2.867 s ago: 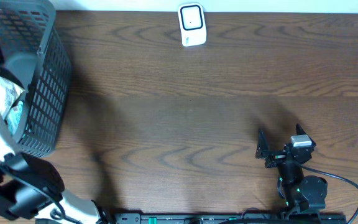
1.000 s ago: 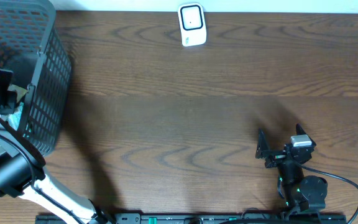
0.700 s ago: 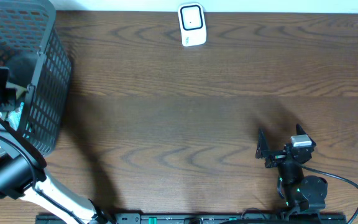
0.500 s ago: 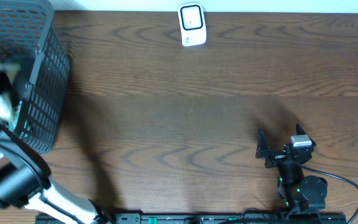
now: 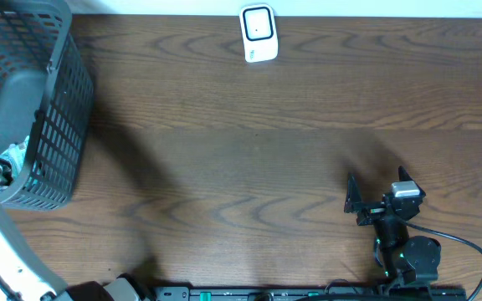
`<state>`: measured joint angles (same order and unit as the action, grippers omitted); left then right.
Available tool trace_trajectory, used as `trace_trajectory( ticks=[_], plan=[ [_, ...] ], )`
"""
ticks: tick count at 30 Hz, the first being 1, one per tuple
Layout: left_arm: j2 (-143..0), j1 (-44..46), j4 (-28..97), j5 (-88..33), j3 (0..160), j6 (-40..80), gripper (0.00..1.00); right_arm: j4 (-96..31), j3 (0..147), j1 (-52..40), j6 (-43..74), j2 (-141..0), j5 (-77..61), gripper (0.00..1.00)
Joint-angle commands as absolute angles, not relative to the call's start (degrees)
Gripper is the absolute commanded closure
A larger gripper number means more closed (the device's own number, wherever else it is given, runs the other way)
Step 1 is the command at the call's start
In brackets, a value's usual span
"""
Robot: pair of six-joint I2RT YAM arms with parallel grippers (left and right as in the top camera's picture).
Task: Scan the item barcode
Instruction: 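Carry the white bag to the scanner and release it on the table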
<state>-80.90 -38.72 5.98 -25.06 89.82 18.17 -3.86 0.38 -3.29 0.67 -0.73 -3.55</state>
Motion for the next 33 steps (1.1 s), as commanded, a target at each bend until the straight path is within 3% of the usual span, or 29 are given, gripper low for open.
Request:
trace_trajectory(
  ticks=[1,6,10,14,21,30,31,33],
  plan=[
    [-79.11,-38.02,5.89,-30.63,90.13,38.70,0.93,-4.10,0.32,-3.31,1.23,-0.49,-3.31,0.01],
    [-77.80,-32.01,7.09,-41.91,90.13,43.97,0.93,-4.10,0.32,-3.31,1.23,-0.49,-3.29,0.01],
    [-78.63,-22.81,14.00,-42.33,90.11,41.85,0.93,-4.10,0.32,-3.31,1.23,-0.49,-3.31,0.01],
    [-80.90,-12.51,20.12,-38.52,90.08,37.21,0.93,-4.10,0.32,-3.31,1.23,-0.49,-3.31,0.01],
    [-88.64,5.61,32.75,-21.85,90.06,36.45,0.93,-4.10,0.32,-3.31,1.23,-0.49,-3.31,0.01],
    [-101.93,20.91,33.41,-16.12,90.06,36.49,0.92,-4.10,0.32,-3.31,1.23,-0.49,-3.31,0.01],
    [-103.31,22.00,33.39,-15.66,90.06,36.47,0.90,-4.10,0.32,-3.31,1.23,-0.49,-3.31,0.01],
    [-105.82,23.62,33.36,-15.33,90.06,36.47,0.74,-4.10,0.32,-3.31,1.23,-0.49,-3.31,0.01]
  ],
)
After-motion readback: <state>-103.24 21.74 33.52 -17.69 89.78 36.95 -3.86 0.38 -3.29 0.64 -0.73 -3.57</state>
